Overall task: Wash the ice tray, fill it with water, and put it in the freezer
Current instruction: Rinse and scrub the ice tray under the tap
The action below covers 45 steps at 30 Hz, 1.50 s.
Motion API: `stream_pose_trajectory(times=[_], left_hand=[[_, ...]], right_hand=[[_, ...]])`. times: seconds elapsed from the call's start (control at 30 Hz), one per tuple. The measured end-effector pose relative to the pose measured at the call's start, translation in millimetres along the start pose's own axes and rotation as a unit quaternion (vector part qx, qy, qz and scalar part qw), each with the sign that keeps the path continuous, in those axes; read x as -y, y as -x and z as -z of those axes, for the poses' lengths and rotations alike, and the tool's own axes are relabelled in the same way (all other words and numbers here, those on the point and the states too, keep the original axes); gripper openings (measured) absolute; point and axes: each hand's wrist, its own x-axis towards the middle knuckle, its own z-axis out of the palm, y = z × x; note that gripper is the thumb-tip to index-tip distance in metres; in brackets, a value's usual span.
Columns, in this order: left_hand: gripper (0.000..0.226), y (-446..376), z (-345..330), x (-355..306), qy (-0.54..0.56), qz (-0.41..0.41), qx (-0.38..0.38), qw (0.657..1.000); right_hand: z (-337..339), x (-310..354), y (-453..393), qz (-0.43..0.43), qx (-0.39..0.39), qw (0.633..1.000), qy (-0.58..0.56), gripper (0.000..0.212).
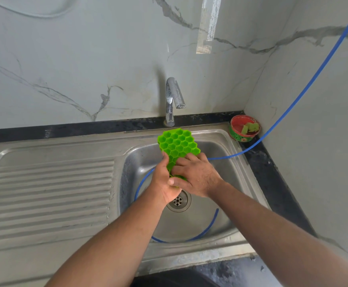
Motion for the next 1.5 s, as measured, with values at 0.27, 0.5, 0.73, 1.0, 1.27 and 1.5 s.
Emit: stream_pose_trajectory(times=[0.27,0.5,0.73,1.0,1.27,1.5], left_hand=[[0.066,3.0,8.6,-2.1,-0.019,-0.004,0.006,1.0],[0.065,4.3,-1.7,-2.8,-0.047,0.005,0.012,0.999],[0.066,6.6,2.4,-1.2,-0.039,0.002,0.008,0.999],[0.062,8.4,2.6,2.7,-0.059,0.012,0.019,0.998],[0.064,1.4,10.3,1.3,-0.017,-0.004,0.021,1.0],[0.064,3.8,13.1,1.5,-0.025,0.001,0.016,1.0]], right_hand=[[-8.8,-2.3,4.0,0.03,-0.048,0.998,0.008,0.048],[-9.8,1.1,12.0,-0.065,-0.189,0.977,-0.079,0.039],[9.0,1.2,2.2,-0.011,-0.013,1.0,0.009,0.056],[16.4,-21.1,-7.8,0.089,0.051,0.995,0.01,0.066],[2.5,1.5,-2.2,0.002,-0.003,0.999,0.043,0.065],[-3.1,4.8,0.0,0.01,-0.018,0.998,0.062,0.058]])
